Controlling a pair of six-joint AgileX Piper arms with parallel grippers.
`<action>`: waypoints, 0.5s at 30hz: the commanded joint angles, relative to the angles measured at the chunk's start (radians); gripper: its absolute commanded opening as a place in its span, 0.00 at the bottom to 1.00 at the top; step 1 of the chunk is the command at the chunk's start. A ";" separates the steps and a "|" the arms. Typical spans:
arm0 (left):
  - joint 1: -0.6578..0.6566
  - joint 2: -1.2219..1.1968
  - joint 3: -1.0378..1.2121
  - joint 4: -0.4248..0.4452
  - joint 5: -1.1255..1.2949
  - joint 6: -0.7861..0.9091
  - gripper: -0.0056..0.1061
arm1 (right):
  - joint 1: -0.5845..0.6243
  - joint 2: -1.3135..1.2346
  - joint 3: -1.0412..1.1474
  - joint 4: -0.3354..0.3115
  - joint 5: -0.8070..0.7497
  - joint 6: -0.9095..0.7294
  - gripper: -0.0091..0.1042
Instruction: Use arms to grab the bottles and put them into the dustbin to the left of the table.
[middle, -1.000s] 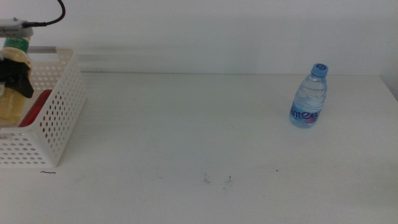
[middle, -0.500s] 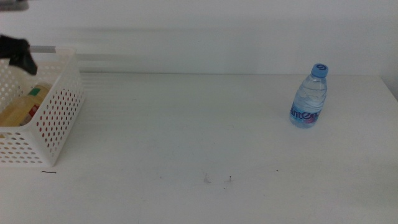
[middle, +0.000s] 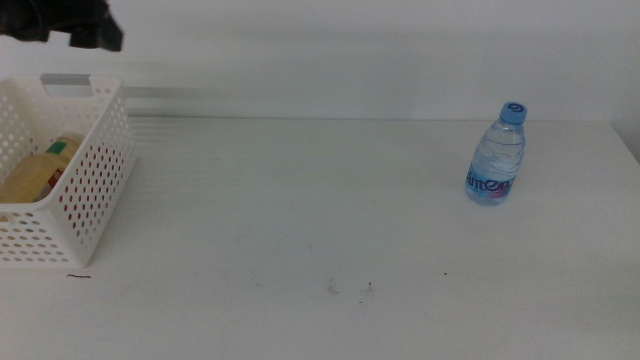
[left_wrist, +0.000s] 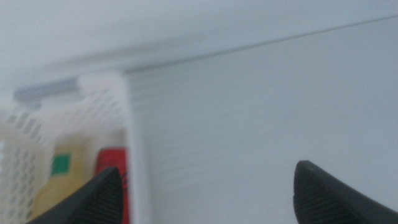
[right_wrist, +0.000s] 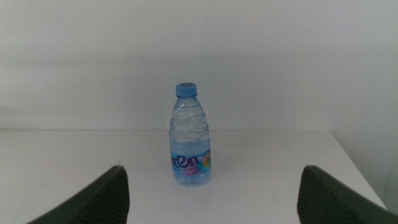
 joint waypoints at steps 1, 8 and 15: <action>-0.056 -0.089 0.084 0.001 -0.082 -0.014 0.89 | 0.000 -0.004 0.003 -0.006 -0.008 -0.004 0.90; -0.207 -0.299 0.316 -0.028 -0.272 -0.006 0.89 | 0.000 -0.004 0.003 -0.006 -0.008 -0.004 0.90; -0.332 -0.463 0.476 -0.035 -0.354 -0.004 0.89 | 0.000 -0.004 0.003 -0.006 -0.008 -0.004 0.90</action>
